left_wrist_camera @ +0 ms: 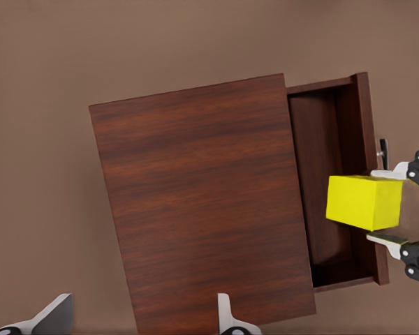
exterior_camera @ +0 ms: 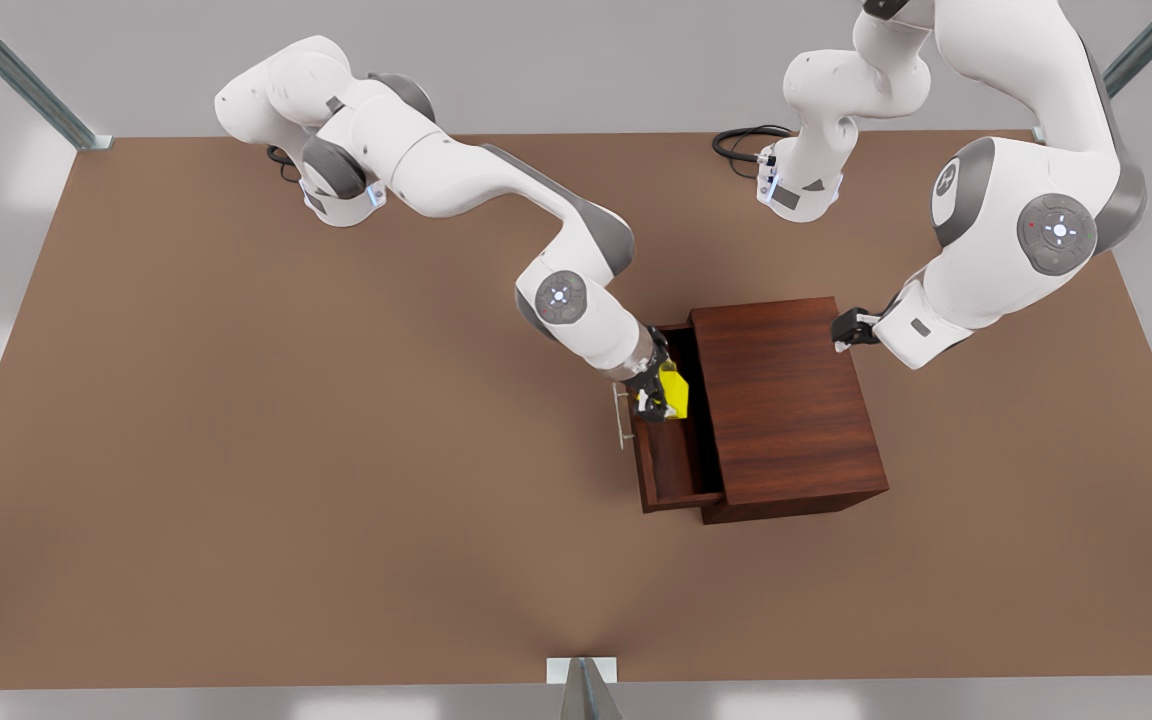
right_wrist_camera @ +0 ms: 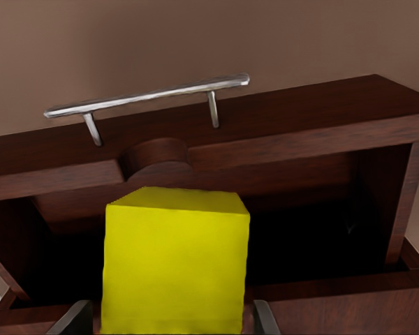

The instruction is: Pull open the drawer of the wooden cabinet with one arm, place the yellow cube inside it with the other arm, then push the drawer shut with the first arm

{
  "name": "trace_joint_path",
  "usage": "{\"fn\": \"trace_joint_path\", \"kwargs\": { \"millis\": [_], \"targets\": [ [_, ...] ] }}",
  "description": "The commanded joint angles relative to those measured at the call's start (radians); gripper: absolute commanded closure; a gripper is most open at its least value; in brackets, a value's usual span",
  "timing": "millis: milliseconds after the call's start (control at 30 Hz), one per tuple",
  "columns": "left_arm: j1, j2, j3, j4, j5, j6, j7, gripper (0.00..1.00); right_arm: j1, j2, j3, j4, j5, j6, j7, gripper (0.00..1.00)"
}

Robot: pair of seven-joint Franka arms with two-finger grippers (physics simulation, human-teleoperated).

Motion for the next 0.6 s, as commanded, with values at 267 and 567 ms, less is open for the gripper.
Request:
{"fn": "trace_joint_path", "kwargs": {
  "millis": [267, 567],
  "targets": [
    [-0.033, 0.017, -0.007, 0.02, 0.011, 0.015, -0.18, 0.0, -0.329, -0.101, -0.009, -0.001, -0.033, -0.274, -0.18, 0.0],
    [-0.43, 0.22, -0.005, 0.132, 0.037, 0.225, -1.803, 0.96, -0.797, -0.721, -0.084, -0.697, -0.285, -0.575, -2.2, 0.0]
  ]
}}
